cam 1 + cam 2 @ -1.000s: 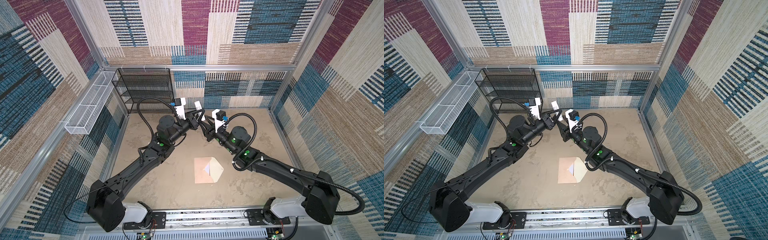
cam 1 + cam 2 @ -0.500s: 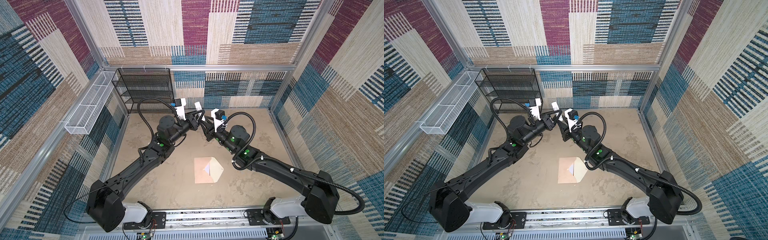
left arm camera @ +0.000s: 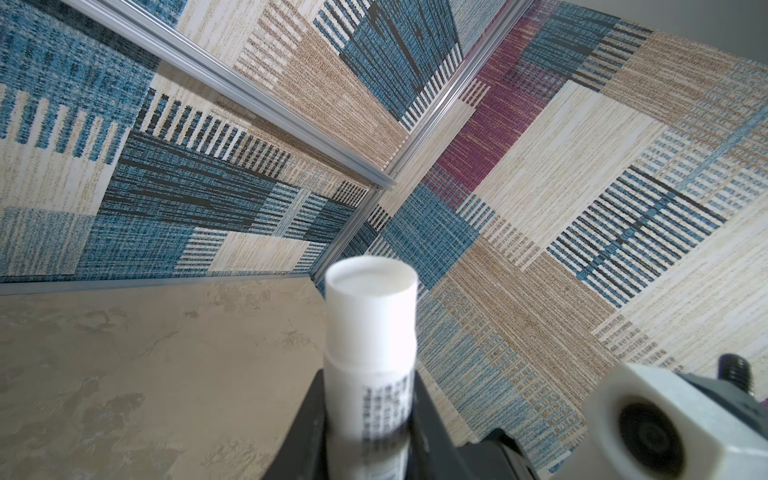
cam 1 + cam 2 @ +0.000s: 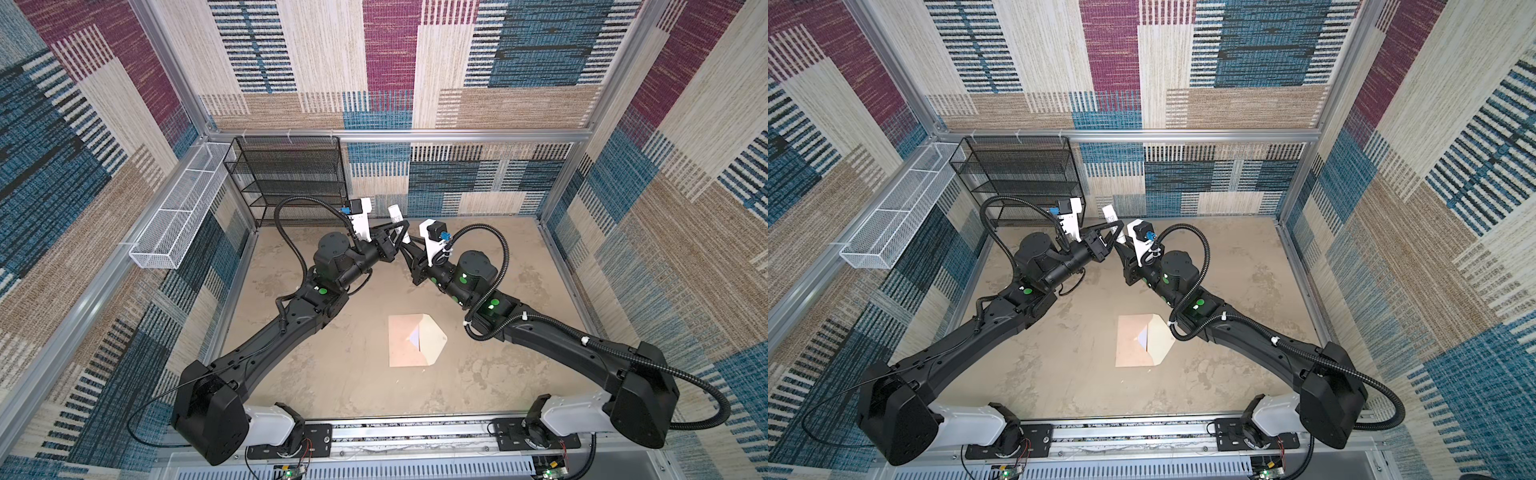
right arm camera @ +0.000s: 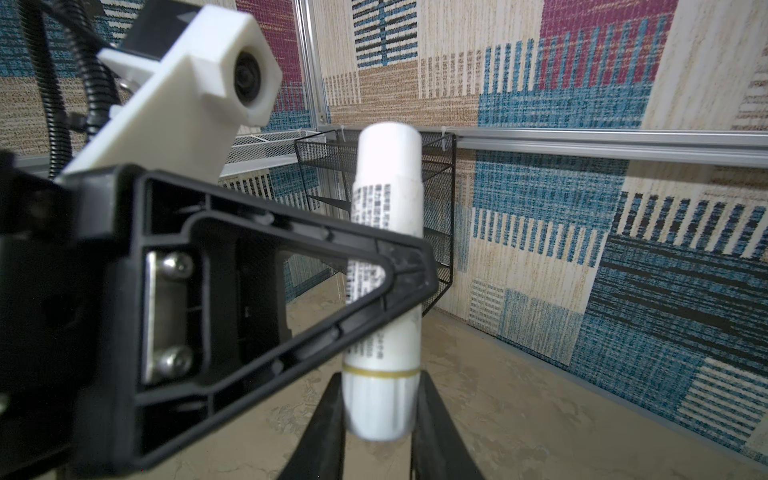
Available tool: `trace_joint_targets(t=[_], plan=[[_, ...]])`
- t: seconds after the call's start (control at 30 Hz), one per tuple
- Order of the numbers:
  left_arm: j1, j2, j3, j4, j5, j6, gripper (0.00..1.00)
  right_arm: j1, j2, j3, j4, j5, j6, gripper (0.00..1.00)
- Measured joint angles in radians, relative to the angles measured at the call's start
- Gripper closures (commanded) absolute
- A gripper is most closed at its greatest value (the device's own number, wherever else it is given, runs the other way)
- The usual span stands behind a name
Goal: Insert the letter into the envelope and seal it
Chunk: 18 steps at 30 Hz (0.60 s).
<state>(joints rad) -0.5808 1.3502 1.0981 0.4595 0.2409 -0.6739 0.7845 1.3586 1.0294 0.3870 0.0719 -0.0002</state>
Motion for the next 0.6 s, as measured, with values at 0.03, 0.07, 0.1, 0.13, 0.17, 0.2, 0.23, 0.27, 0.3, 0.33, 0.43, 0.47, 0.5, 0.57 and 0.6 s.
trace_joint_targets(t=[0.03, 0.07, 0.1, 0.13, 0.17, 0.2, 0.23, 0.27, 0.3, 0.33, 0.43, 0.47, 0.5, 0.57, 0.6], plan=[[0.0, -0.002, -0.003, 0.0, 0.0, 0.0, 1.0, 0.0, -0.001, 0.0, -0.005, -0.002, 0.0, 0.82], [0.0, -0.004, -0.006, 0.0, 0.0, 0.0, 1.0, 0.0, -0.002, 0.001, -0.009, -0.002, 0.0, 0.82], [0.0, -0.008, -0.01, 0.0, 0.001, 0.0, 1.0, 0.001, -0.003, 0.002, -0.016, -0.008, 0.0, 0.82], [0.0, -0.011, -0.014, -0.001, 0.001, 0.0, 1.0, 0.0, -0.005, 0.005, -0.024, -0.013, 0.0, 0.82], [0.0, -0.018, -0.02, -0.002, 0.002, 0.001, 1.0, 0.0, -0.008, 0.01, -0.039, -0.023, 0.0, 0.83], [0.0, -0.027, -0.027, -0.004, 0.003, 0.001, 1.0, 0.0, -0.012, 0.013, -0.052, -0.035, 0.002, 0.84], [0.0, -0.036, -0.034, -0.003, 0.005, 0.002, 1.0, 0.0, -0.018, 0.015, -0.065, -0.048, 0.008, 0.85], [0.0, -0.048, -0.044, -0.002, 0.01, 0.004, 1.0, -0.001, -0.025, 0.019, -0.081, -0.069, 0.017, 0.86], [0.005, -0.058, -0.053, 0.0, 0.021, 0.005, 1.0, -0.005, -0.033, 0.022, -0.098, -0.096, 0.028, 0.87], [0.008, -0.068, -0.06, 0.001, 0.032, 0.005, 1.0, -0.011, -0.039, 0.024, -0.114, -0.124, 0.038, 0.88], [0.024, -0.089, -0.083, 0.015, 0.094, 0.004, 1.0, -0.044, -0.058, 0.026, -0.149, -0.253, 0.099, 0.9], [0.031, -0.092, -0.09, 0.021, 0.127, 0.003, 1.0, -0.058, -0.064, 0.026, -0.163, -0.301, 0.12, 0.9], [0.038, -0.094, -0.096, 0.026, 0.156, -0.003, 1.0, -0.072, -0.068, 0.028, -0.175, -0.349, 0.145, 0.9], [0.048, -0.095, -0.102, 0.037, 0.204, -0.006, 1.0, -0.1, -0.071, 0.03, -0.188, -0.44, 0.185, 0.9], [0.052, -0.098, -0.107, 0.043, 0.231, -0.009, 1.0, -0.116, -0.071, 0.031, -0.192, -0.492, 0.206, 0.9]])
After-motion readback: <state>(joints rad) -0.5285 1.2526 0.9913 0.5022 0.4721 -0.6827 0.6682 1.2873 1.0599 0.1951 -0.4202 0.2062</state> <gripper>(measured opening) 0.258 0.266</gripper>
